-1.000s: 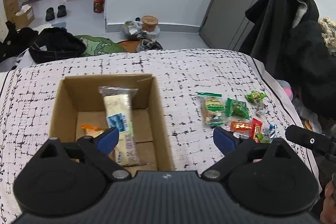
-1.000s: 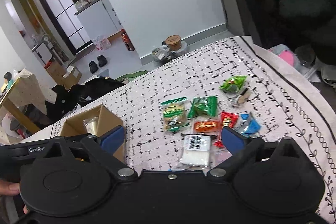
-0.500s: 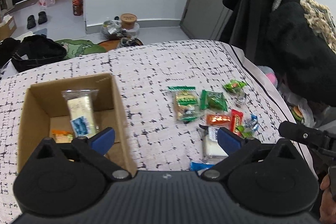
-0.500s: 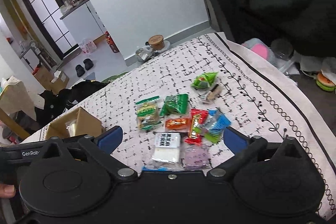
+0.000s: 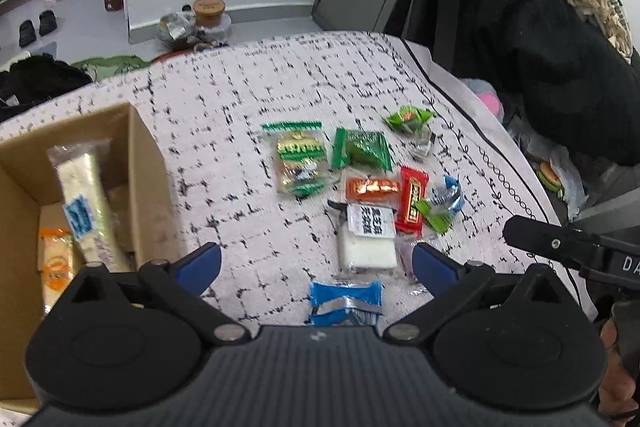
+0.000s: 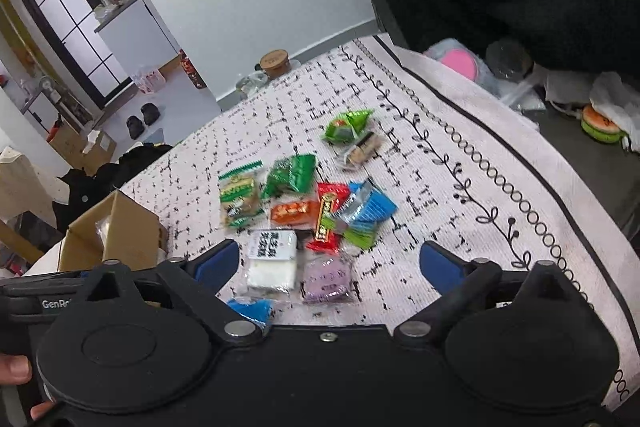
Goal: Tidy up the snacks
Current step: 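Move the left tool to the blue candy while the right tool reaches the purple pastry, then grasp the blue candy with the left tool while the right tool grasps the purple pastry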
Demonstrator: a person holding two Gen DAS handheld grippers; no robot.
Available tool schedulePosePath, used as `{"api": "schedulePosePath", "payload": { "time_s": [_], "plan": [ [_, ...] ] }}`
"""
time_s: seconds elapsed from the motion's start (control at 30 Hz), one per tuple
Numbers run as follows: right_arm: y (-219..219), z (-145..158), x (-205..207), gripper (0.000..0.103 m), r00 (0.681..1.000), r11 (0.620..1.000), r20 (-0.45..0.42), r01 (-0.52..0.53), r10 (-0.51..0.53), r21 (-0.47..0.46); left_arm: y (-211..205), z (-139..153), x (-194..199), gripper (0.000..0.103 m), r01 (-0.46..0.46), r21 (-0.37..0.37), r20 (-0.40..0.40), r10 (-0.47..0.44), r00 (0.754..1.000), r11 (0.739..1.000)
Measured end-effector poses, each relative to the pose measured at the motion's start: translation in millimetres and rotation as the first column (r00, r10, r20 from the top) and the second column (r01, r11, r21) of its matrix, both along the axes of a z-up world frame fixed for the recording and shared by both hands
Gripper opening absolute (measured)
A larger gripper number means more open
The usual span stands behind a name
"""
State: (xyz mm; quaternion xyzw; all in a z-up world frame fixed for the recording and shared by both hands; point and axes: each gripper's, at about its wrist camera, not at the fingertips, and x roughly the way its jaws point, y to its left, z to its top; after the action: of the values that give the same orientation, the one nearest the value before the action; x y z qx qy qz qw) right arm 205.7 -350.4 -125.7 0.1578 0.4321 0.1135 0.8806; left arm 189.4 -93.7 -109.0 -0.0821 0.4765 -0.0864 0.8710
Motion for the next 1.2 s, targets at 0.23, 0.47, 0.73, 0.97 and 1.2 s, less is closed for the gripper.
{"api": "schedulePosePath", "payload": {
  "time_s": [0.23,0.47,0.73,0.97,1.2],
  "plan": [
    [-3.1,-15.8,4.4,0.082,0.999,1.0,-0.044,-0.01,0.011,0.014,-8.0,-16.1,6.6,0.099,-0.003,0.0,-0.041,0.003,0.999,1.0],
    [-0.8,-35.0,7.1,0.073,0.995,0.999,-0.094,-0.031,0.033,0.022,-21.2,-38.5,10.4,0.084,0.021,0.005,-0.108,-0.02,0.994,1.0],
    [6.9,-53.0,13.1,0.063,0.991,0.998,-0.125,-0.049,0.054,0.042,-24.7,-64.1,16.3,0.065,0.002,-0.011,-0.189,-0.004,0.982,1.0],
    [17.5,-59.9,20.6,0.062,0.99,0.997,-0.122,-0.06,0.065,0.043,-33.6,-76.7,17.6,0.064,0.035,0.002,-0.219,-0.033,0.975,0.999],
    [28.0,-65.8,28.1,0.062,0.99,0.997,-0.119,-0.069,0.072,0.031,-36.5,-74.7,16.3,0.045,0.048,0.06,-0.2,-0.035,0.979,0.997]
  ]
}}
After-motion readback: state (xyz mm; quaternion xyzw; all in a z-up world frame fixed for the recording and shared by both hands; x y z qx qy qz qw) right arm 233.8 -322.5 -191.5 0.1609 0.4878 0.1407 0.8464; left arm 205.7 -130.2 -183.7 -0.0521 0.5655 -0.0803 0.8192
